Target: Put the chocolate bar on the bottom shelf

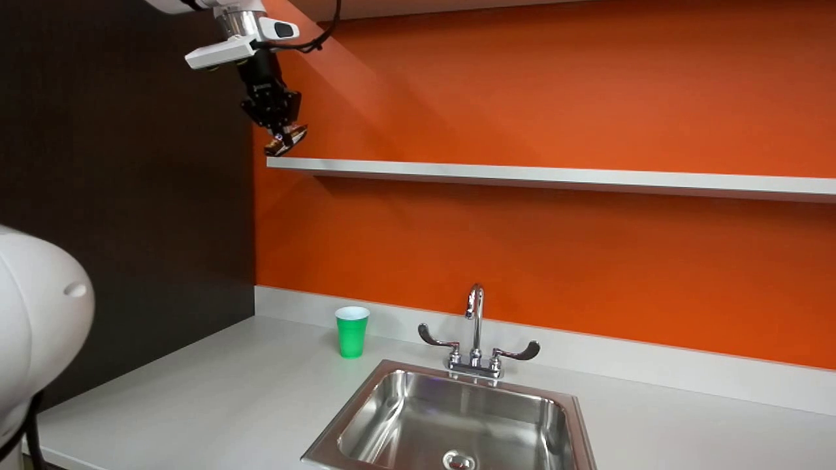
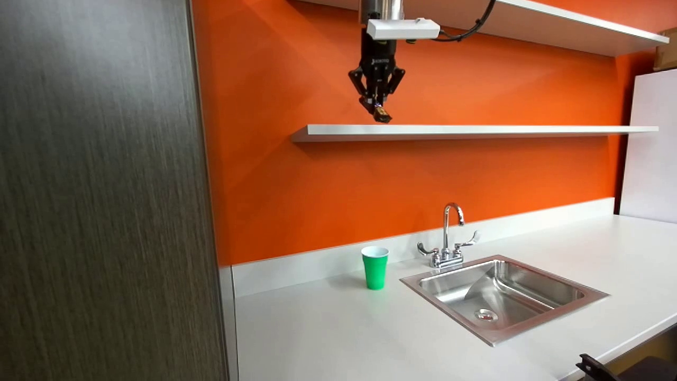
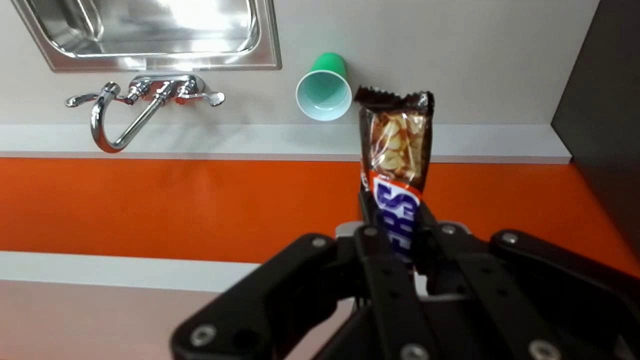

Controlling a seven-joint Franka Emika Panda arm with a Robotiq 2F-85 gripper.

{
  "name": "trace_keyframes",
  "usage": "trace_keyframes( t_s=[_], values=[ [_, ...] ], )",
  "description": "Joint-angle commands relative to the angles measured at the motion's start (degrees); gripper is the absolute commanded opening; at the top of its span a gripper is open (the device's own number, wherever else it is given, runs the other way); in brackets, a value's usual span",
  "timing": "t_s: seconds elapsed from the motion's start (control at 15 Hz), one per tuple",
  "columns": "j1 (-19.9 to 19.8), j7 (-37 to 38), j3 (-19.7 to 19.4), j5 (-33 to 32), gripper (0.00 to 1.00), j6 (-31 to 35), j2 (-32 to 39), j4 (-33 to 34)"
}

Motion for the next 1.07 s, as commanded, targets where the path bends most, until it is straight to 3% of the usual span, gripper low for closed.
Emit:
trace_keyframes(
  t_s=[0.0, 0.53, 1.0],
  values=[
    [-0.62, -2.08, 0.98, -2.83, 0.04, -5.01, 7.46, 10.82],
    [0.81, -3.25, -0.84, -5.02, 0.04, -8.65, 20.38, 27.13],
    [2.54, -3.63, -3.1, -4.92, 0.04, -8.87, 28.5, 37.0]
  ],
)
